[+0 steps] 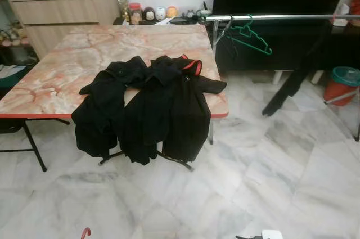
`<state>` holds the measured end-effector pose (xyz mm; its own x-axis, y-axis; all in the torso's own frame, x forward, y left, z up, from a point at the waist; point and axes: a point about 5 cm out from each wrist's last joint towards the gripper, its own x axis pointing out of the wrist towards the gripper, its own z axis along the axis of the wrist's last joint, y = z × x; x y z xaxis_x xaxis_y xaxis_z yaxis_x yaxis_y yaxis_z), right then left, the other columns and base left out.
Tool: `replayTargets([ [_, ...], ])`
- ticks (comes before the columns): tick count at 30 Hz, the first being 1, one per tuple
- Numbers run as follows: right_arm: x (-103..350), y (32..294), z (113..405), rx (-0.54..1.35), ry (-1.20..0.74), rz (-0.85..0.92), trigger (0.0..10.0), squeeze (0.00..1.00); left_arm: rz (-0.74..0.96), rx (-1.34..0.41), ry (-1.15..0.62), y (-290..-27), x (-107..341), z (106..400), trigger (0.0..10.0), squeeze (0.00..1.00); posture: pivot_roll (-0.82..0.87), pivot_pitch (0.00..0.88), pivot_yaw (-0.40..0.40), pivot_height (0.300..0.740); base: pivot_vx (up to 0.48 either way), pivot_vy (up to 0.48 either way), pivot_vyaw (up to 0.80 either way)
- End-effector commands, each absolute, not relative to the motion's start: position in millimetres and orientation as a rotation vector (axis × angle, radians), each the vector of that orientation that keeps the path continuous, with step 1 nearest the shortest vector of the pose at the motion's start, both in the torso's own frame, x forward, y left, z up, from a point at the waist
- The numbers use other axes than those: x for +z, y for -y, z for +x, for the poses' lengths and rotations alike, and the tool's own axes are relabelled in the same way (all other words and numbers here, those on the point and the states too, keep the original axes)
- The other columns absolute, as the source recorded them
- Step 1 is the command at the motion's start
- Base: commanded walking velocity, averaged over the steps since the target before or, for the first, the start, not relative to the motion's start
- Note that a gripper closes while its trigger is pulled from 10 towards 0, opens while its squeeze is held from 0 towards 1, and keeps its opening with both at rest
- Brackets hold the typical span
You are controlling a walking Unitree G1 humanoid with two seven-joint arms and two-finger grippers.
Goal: Hang hanger
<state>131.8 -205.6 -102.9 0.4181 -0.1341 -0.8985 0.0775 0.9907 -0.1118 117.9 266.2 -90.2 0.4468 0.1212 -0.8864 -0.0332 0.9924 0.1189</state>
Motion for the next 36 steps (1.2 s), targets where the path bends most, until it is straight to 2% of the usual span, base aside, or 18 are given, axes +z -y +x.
replayTargets([
  [1, -102.3, 205.1, 133.7, -0.136, -1.126, -0.050, 10.0, 0.00, 0.081, 0.101, -1.110, -266.2, -90.8, 116.5, 10.0, 0.00, -0.09, 0.000, -0.020, 0.732, 0.000, -0.368, 0.00],
  [36, -97.5, 205.7, 147.2, -0.158, -1.087, -0.014, 10.0, 0.00, 0.083, 0.082, -1.095, -262.5, -88.0, 130.1, 10.0, 0.00, -0.07, 0.000, -0.038, 0.732, 0.000, -0.370, 0.00],
])
